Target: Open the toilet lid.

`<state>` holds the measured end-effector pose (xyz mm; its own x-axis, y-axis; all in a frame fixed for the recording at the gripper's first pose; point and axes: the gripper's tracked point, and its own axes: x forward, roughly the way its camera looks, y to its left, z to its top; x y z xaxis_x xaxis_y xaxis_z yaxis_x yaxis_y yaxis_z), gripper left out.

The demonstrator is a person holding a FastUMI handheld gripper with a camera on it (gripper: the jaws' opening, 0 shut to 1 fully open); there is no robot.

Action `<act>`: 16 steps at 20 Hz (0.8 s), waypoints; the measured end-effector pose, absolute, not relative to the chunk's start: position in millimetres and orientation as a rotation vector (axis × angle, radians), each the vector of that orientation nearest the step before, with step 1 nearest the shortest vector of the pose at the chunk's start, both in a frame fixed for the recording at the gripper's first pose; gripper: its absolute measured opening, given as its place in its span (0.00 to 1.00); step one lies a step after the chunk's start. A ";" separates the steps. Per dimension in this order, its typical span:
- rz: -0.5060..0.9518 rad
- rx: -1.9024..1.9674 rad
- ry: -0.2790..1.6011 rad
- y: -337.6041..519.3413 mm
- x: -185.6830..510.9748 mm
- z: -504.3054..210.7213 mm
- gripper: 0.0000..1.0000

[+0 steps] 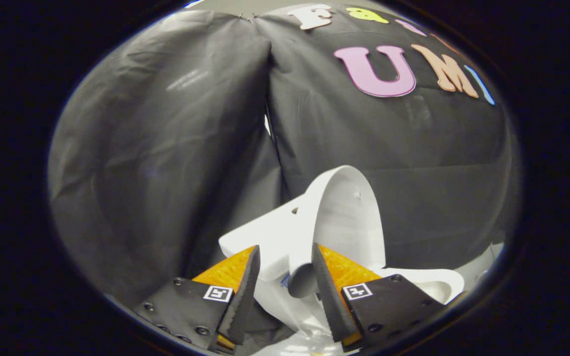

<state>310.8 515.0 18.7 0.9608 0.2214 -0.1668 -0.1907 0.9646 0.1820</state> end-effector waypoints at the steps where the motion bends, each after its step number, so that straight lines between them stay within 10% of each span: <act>1: 0.218 0.162 0.166 514.0 309.9 28.7 0.66; 16: 0.269 0.062 -0.129 386.0 264.2 163.3 0.67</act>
